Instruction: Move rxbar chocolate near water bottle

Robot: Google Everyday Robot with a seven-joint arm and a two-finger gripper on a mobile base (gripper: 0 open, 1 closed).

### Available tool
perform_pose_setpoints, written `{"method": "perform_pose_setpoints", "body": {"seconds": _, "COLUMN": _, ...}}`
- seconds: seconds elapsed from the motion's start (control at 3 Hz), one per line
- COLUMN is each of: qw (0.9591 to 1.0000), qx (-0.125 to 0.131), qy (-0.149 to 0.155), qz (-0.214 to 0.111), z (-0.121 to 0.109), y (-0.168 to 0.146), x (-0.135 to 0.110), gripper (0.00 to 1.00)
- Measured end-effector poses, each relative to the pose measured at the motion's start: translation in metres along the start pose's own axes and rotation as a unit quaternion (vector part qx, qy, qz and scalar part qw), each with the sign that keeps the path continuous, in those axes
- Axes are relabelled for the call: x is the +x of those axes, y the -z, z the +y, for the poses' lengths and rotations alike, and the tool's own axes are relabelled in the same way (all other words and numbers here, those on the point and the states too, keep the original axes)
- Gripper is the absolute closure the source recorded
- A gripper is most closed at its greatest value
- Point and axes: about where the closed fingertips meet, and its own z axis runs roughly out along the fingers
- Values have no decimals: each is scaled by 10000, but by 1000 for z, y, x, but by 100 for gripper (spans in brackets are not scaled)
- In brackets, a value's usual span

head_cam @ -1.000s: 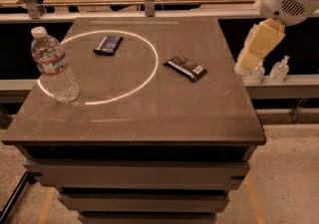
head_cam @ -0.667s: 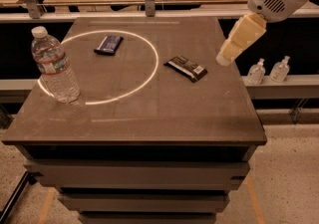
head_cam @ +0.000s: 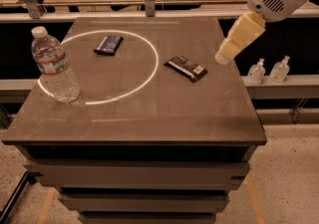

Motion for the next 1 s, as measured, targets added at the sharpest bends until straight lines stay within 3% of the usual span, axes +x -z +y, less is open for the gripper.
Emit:
{"method": "perform_pose_setpoints", "body": {"seconds": 0.33, "qw": 9997, "qx": -182, "qy": -19, "qz": -183, "z": 8, "y": -9, "x": -6, "gripper": 0}}
{"method": "perform_pose_setpoints", "body": {"seconds": 1.0, "qw": 9958, "qx": -567, "qy": -201, "qz": -684, "z": 23, "y": -56, "x": -17, "gripper": 0}}
